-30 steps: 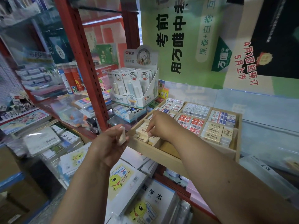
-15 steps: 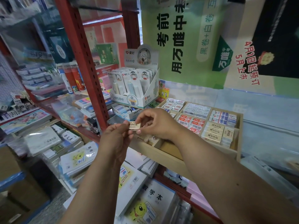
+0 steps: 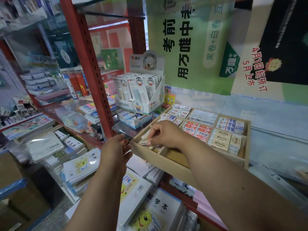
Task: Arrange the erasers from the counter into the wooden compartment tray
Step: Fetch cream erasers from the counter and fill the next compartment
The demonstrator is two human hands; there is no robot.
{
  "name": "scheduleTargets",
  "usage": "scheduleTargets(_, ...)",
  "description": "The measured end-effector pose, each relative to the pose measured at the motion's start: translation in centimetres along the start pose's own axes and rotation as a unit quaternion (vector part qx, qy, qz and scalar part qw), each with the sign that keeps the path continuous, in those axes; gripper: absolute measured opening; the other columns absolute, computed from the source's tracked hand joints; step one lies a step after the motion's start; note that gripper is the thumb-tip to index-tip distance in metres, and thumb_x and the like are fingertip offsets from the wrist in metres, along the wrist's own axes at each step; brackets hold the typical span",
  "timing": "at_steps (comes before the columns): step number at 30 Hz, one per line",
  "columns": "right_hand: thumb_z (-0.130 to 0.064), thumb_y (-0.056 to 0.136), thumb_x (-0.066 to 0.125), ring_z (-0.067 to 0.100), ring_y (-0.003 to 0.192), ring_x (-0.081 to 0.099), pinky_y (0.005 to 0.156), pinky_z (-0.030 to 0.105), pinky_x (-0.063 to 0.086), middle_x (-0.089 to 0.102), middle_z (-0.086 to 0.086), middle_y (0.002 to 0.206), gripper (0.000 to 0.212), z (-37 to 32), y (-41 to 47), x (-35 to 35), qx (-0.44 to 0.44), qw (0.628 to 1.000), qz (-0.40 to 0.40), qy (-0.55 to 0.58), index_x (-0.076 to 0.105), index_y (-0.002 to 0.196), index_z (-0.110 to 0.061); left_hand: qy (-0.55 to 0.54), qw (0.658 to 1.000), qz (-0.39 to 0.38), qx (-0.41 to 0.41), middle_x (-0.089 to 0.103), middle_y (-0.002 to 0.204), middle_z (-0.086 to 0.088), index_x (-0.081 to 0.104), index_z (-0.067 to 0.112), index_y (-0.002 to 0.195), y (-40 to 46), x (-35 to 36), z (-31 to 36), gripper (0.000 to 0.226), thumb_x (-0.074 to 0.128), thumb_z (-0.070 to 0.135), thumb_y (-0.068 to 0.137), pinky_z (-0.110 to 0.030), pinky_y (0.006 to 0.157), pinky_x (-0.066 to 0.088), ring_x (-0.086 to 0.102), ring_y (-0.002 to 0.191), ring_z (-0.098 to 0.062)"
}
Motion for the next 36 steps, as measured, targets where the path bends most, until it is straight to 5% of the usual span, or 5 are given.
scheduleTargets(8, -0.044, 0.1, 0.034, 0.016, 0.108, 0.054, 0.105, 0.039, 0.035, 0.067, -0.006, 0.111, 0.046, 0.2, -0.1, 1.4, 0.043, 0.996, -0.054, 0.058, 0.071, 0.084, -0.02, -0.015, 0.999, 0.032, -0.007, 0.046, 0.058, 0.003, 0.054, 0.014, 0.101, 0.1, -0.9, -0.5, 0.01, 0.05, 0.016, 0.093, -0.027, 0.05, 0.036, 0.042, 0.054, -0.012)
scheduleTargets(17, -0.065, 0.093, 0.019, 0.018, 0.117, 0.049, 0.106, 0.04, 0.033, 0.056, -0.002, 0.131, 0.073, -0.4, -0.2, 1.6, 0.019, 0.998, -0.049, 0.017, 0.077, 0.092, -0.02, -0.047, 0.998, 0.043, -0.012, 0.044, 0.044, 0.008, 0.053, 0.015, 0.094, -0.3, -1.0, -0.4, 0.008, 0.045, 0.015, 0.094, -0.024, 0.048, 0.033, 0.04, 0.047, -0.01)
scheduleTargets(26, -0.077, 0.077, -0.001, 0.019, 0.096, 0.054, 0.096, 0.045, 0.037, 0.063, 0.002, 0.091, 0.093, -2.2, 0.4, 2.0, -0.047, 0.979, -0.01, -0.197, 0.072, 0.081, -0.018, -0.045, 0.998, 0.044, -0.019, 0.049, 0.057, 0.003, 0.054, 0.015, 0.084, -0.9, -0.8, -0.7, 0.013, 0.045, 0.016, 0.093, -0.024, 0.05, 0.035, 0.042, 0.05, -0.011)
scheduleTargets(32, -0.072, 0.085, 0.015, 0.016, 0.111, 0.054, 0.098, 0.047, 0.041, 0.06, 0.0, 0.124, 0.079, -1.6, 0.3, 0.7, -0.052, 0.999, 0.014, 0.008, 0.077, 0.083, -0.023, -0.039, 0.998, 0.035, -0.02, 0.051, 0.061, 0.0, 0.056, 0.014, 0.084, -1.9, -0.4, -0.5, 0.016, 0.045, 0.018, 0.094, -0.026, 0.054, 0.037, 0.044, 0.053, -0.013)
scheduleTargets(36, -0.062, 0.092, 0.02, 0.013, 0.101, 0.056, 0.095, 0.04, 0.042, 0.063, -0.002, 0.111, 0.069, -3.4, -0.1, -1.7, -0.073, 0.994, 0.069, 0.041, 0.075, 0.096, -0.02, -0.029, 0.999, 0.015, -0.012, 0.052, 0.061, -0.001, 0.057, 0.013, 0.079, -3.5, 0.6, 0.2, 0.021, 0.045, 0.018, 0.096, -0.027, 0.057, 0.037, 0.044, 0.054, -0.013)
Point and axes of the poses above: each hand's wrist, its own y-axis towards the middle knuckle, its own x-axis out of the palm, z = x × y, the point moved 10 cm from there along y, towards the middle knuckle
